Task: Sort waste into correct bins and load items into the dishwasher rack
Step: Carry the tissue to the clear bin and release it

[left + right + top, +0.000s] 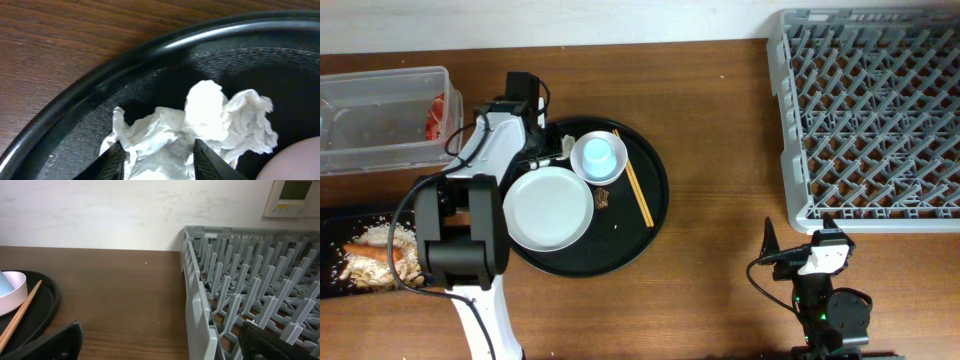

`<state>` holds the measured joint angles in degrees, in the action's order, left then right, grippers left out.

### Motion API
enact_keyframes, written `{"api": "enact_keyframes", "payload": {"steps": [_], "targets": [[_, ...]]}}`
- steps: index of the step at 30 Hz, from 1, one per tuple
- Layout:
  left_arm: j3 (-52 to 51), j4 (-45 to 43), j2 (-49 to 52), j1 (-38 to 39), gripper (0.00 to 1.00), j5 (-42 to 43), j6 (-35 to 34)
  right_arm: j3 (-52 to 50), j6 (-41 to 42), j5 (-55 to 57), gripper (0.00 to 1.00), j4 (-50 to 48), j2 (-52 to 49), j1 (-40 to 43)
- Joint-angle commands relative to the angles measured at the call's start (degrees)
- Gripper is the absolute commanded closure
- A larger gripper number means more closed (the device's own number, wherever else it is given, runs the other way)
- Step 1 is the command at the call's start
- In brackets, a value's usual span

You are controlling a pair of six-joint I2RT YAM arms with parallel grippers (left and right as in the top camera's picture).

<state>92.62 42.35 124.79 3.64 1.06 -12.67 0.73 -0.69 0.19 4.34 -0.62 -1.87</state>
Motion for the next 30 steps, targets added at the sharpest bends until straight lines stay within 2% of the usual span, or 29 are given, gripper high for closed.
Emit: {"api": "enact_keyframes", "payload": {"steps": [1, 3, 4, 9, 13, 17, 20, 23, 26, 30], "targets": [[-0.7, 0.3, 0.9, 0.1, 0.76, -1.5, 0.7, -0.4, -0.4, 0.5, 0.02, 0.2, 0.4, -0.3], [-0.7, 0.5, 0.9, 0.1, 0.96, -1.5, 0.7, -0.4, -0.4, 0.5, 0.02, 0.2, 0.4, -0.3], [-0.6, 0.7, 0.9, 0.1, 1.00, -1.4, 0.7, -0.4, -0.4, 0.5, 0.01, 0.2, 0.4, -0.3], [4.2, 4.2, -3.8, 0.1, 1.00, -0.9, 0.7, -0.4, -0.4, 0.5, 0.01, 0.2, 0.4, -0.3], [7.6, 3.0, -13.5, -0.7, 1.00, -1.5, 0.7, -0.4, -0.4, 0.5, 0.02, 0.2, 0.4, -0.3], [7.6, 0.9, -18.1, -2.6, 1.00, -2.5, 0.7, -0.4, -0.4, 0.5, 0.02, 0.2, 0.4, -0.3], [7.6, -2.9, -18.2, -5.7, 1.00, -3.9, 0.2, -0.4, -0.4, 0.5, 0.02, 0.2, 0.4, -0.3], [7.6, -10.4, -18.1, -10.6, 1.00, -5.4, 0.1, -0.4, -0.4, 0.5, 0.02, 0.2, 0.4, -0.3], [7.6, -14.9, -17.0, -15.1, 1.00, -15.2, 0.1, -0.4, -0.4, 0.5, 0.02, 0.2, 0.4, -0.3], [7.6, -16.5, -11.6, -20.8, 1.00, -15.5, 0.1, -0.4, -0.4, 0.5, 0.02, 0.2, 0.4, -0.3]]}}
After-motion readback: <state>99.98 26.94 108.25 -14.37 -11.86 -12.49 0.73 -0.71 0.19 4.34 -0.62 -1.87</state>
